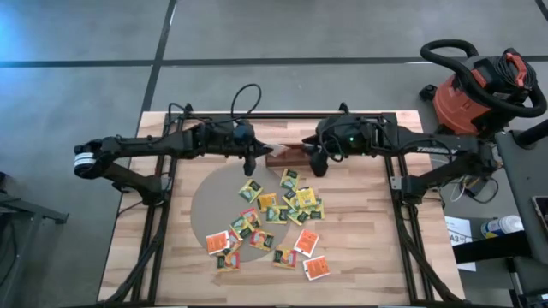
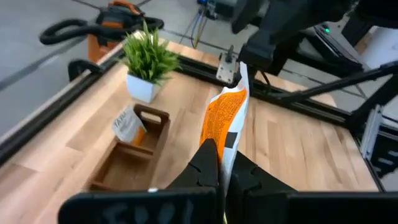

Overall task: Pick & Place Tea
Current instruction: Put the orange tea sachet into the right compartment of the wooden organizer

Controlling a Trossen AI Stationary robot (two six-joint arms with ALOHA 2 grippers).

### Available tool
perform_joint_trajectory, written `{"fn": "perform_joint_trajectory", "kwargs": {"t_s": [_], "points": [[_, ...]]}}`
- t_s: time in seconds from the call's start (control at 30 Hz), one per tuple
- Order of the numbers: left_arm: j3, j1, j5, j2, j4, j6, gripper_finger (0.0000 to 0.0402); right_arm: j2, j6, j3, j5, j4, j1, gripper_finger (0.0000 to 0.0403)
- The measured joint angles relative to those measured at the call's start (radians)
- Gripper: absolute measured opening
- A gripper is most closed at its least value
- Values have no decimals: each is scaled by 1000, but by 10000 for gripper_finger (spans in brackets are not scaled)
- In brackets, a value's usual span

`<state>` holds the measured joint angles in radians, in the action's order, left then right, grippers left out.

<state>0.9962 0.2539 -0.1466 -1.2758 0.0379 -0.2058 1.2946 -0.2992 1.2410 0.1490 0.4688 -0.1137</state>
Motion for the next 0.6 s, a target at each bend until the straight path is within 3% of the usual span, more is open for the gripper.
{"fn": "perform_joint_trajectory", "kwargs": {"t_s": [0.27, 0.6], "points": [[22, -5, -55, -44, 118, -10, 0, 132, 270, 134, 6, 79, 44, 148], [73, -33, -50, -88, 147, -8, 0, 339, 338, 369, 6, 255, 44, 169]]}}
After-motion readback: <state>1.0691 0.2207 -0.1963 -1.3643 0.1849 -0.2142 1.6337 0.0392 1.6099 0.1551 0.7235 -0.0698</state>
